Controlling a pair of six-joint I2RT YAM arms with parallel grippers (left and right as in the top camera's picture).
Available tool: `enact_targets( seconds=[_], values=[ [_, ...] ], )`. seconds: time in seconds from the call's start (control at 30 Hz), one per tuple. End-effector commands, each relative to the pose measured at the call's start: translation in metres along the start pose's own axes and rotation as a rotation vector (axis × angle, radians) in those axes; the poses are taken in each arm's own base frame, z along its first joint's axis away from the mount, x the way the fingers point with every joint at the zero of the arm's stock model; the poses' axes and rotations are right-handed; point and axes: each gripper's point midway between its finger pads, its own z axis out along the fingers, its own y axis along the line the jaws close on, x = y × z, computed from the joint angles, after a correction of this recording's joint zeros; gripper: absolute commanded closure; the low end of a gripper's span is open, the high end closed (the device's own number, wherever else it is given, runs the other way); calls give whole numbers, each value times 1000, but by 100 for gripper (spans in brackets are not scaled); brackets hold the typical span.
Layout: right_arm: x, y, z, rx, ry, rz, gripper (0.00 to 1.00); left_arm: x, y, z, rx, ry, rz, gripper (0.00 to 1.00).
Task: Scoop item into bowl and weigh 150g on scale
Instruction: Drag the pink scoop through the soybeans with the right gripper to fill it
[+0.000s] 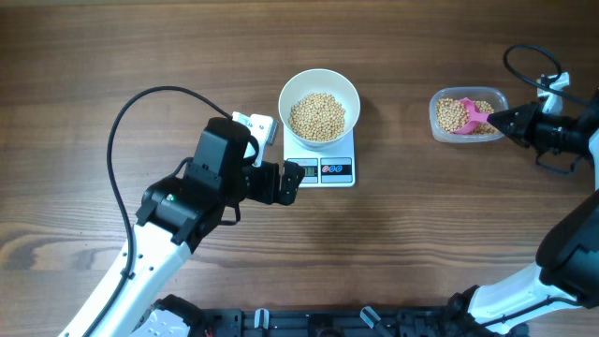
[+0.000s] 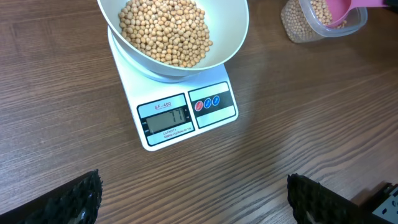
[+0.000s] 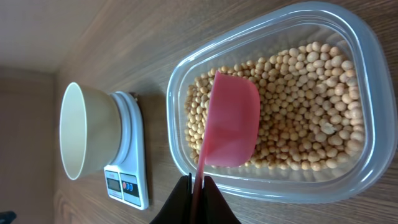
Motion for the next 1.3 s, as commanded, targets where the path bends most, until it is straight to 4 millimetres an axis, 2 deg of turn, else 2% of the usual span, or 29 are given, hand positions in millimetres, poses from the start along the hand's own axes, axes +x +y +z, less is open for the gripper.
enact_targets(
  seconds=[0.0, 0.13, 0.43, 0.63, 0.87, 1.13, 1.27],
  values=[
    [2, 8, 5, -97, -1, 32, 96, 1, -1, 2, 1, 4, 9, 0],
    [0, 13, 3, -131, -13, 37, 96, 1, -1, 2, 1, 4, 9, 0],
    [-2, 4, -4, -122, -33, 59, 96, 1, -1, 2, 1, 4, 9, 0],
    [-4, -6, -15, -110, -61, 89, 96, 1, -1, 2, 1, 4, 9, 0],
    [-10, 0, -29, -200, -112, 121, 96, 1, -1, 2, 1, 4, 9, 0],
    [-8, -12, -47, -207, -147, 182, 96, 1, -1, 2, 1, 4, 9, 0],
    [-10, -10, -57, -255, -179, 202, 96, 1, -1, 2, 1, 4, 9, 0]
  ],
)
